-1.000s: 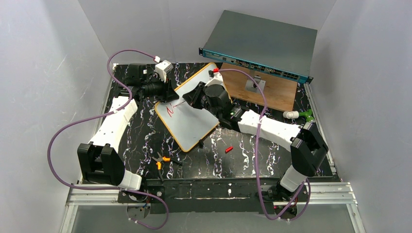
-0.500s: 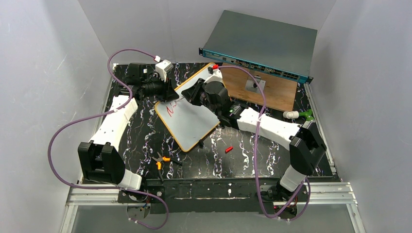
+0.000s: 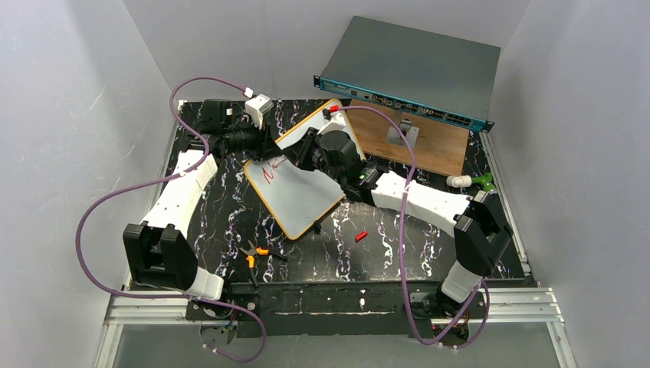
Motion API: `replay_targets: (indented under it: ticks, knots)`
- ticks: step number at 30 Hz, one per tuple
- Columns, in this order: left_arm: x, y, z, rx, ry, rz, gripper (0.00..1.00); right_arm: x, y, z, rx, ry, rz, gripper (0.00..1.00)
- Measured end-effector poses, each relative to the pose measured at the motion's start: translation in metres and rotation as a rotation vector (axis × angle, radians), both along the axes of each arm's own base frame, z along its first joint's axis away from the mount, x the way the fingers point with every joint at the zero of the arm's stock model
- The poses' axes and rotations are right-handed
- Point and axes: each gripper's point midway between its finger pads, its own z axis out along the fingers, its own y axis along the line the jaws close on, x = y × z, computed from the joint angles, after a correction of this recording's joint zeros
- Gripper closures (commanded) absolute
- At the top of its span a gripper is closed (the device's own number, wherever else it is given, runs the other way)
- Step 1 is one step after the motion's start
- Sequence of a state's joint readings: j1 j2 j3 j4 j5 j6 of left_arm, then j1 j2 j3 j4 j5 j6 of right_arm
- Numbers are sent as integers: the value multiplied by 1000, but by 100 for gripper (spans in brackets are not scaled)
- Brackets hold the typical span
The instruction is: Write a sentence on the whiteboard
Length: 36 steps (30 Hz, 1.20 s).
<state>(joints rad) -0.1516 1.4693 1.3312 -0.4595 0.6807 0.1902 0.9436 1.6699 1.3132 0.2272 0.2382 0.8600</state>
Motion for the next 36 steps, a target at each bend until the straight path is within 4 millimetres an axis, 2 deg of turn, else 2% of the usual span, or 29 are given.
replay_targets:
  ticks: [7,17,31,36]
  knots:
    - [0,0,0,0,1,0,100,-7,5,-2,-3,4,21,99]
    - [0,0,0,0,1,1,100,-5,3,-5,-12,5,3,99]
    - [0,1,0,1,1,2,100,-5,-16,-26,-78,37,-47,99]
    - [0,1,0,1,1,2,100,-3,-19,-28,-89,39,-59,99]
